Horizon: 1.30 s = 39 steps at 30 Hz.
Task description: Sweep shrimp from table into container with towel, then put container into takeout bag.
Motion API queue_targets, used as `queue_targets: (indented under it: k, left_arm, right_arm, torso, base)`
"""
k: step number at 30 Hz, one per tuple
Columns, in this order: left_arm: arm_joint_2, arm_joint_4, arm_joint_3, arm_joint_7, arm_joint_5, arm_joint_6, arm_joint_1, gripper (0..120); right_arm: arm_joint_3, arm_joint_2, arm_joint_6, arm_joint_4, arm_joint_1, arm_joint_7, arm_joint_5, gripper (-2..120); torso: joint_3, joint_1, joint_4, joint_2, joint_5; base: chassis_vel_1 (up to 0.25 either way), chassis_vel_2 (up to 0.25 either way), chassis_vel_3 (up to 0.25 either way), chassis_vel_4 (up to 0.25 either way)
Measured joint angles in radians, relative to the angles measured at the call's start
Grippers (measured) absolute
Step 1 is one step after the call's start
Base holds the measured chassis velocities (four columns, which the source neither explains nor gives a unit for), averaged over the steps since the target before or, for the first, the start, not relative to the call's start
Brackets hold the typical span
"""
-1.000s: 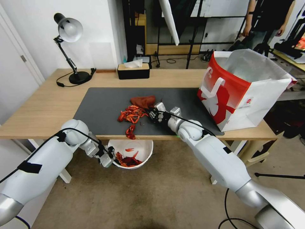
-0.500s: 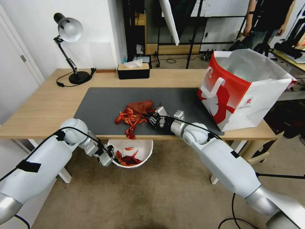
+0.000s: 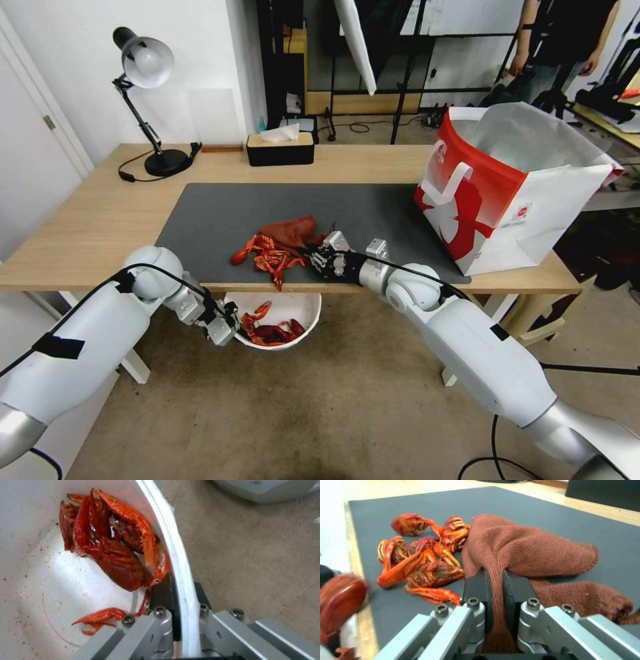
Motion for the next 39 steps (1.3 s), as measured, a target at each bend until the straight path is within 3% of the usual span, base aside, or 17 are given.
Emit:
queue_targets:
  k: [39]
  left_arm:
    - [0.003,0.018,0.005,0.001,-0.008,-0.001,-0.022,0]
  right_arm:
    - [0.07,-0.107,0.001,0.191,-0.159,-0.11,0.001,6]
  torso:
    - [0.0,0.0,0.0,0.0,0.0]
  base:
    - [0.0,0.0,0.0,0.0]
